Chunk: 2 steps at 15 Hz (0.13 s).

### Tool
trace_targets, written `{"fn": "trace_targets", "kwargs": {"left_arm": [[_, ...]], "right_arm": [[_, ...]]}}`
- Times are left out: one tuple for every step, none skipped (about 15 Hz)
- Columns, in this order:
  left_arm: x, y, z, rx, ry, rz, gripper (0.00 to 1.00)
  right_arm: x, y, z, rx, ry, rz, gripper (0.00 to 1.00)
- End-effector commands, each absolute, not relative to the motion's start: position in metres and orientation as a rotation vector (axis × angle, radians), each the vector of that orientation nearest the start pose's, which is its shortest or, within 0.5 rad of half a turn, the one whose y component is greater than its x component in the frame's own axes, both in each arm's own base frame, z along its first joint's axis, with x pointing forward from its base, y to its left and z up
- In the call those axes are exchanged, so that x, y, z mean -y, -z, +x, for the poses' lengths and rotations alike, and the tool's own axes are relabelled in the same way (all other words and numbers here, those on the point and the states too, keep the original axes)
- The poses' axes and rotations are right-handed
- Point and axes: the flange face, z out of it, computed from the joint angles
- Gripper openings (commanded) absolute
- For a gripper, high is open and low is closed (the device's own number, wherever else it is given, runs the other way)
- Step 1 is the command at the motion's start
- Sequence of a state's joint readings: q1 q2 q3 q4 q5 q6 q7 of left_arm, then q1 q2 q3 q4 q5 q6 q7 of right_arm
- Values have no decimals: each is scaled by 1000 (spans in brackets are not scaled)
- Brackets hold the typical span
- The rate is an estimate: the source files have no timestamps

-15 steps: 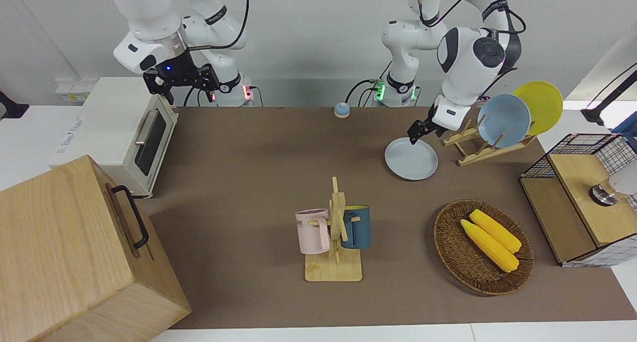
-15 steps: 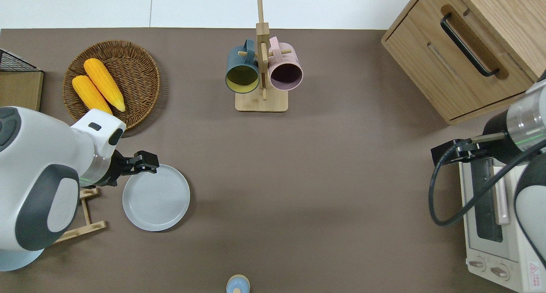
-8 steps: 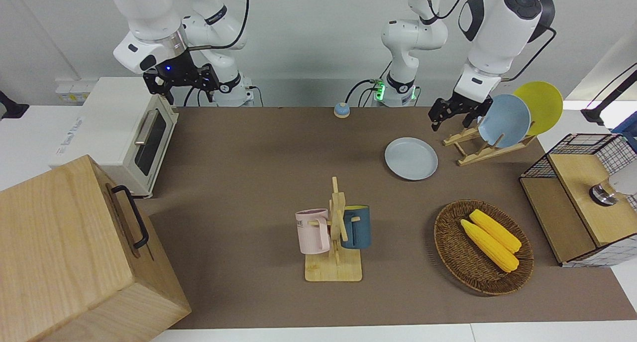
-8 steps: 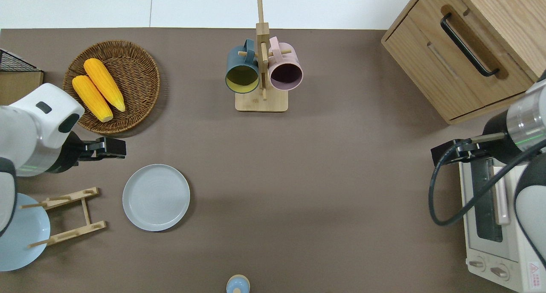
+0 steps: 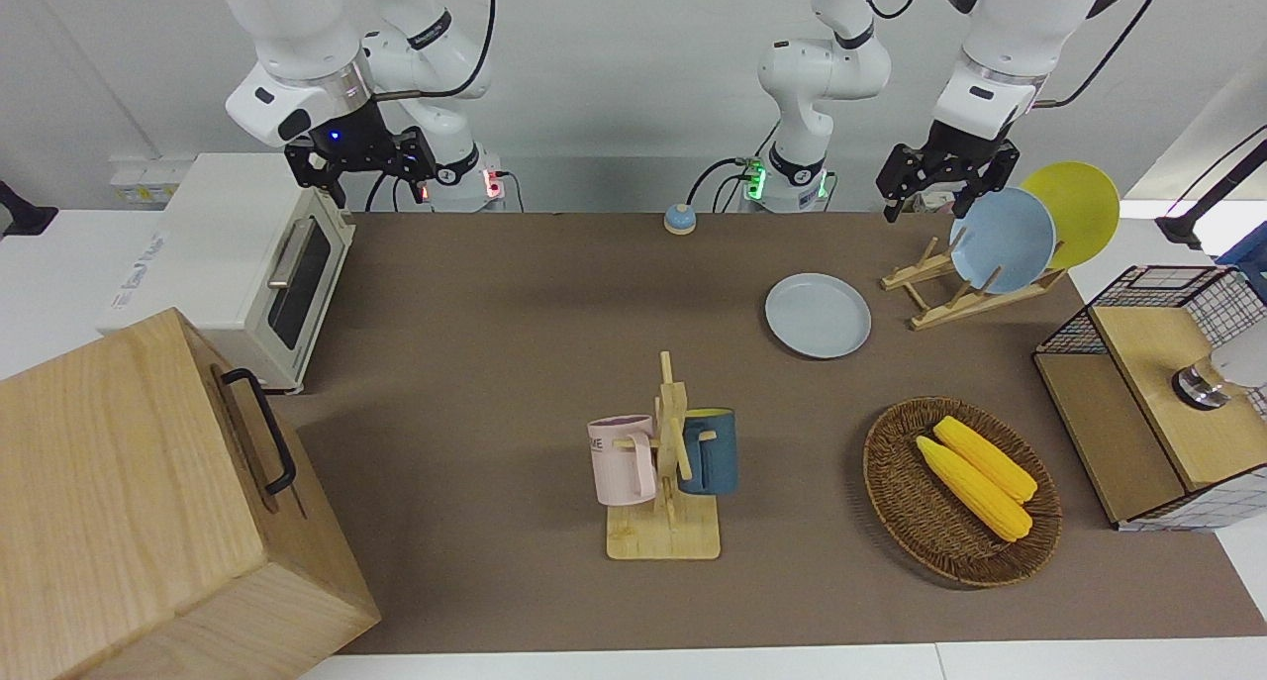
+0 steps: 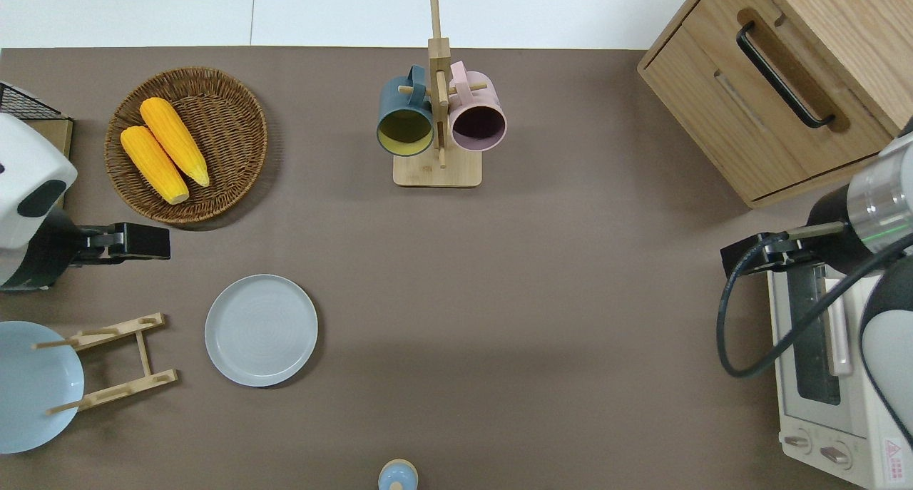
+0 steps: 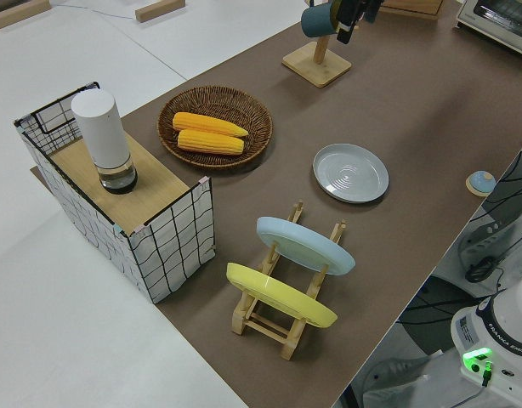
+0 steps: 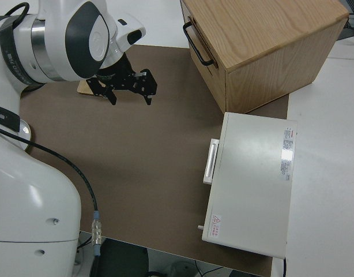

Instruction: Pick gray plate from low plate rack and place it on table with left arm

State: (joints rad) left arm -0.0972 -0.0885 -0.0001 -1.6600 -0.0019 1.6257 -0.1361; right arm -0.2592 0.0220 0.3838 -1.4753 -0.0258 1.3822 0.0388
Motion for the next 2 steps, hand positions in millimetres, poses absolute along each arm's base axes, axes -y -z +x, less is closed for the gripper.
{"fn": "trace_targets", "kwargs": {"left_arm": [[51,-636,530,34,58,-3139,993],[53,-636,530,31,56,-3139,993]], "right_arm": [[-59,-645,536,105,-181,-3169,983],[-59,-646,536,105,-179,-3169,983]]}}
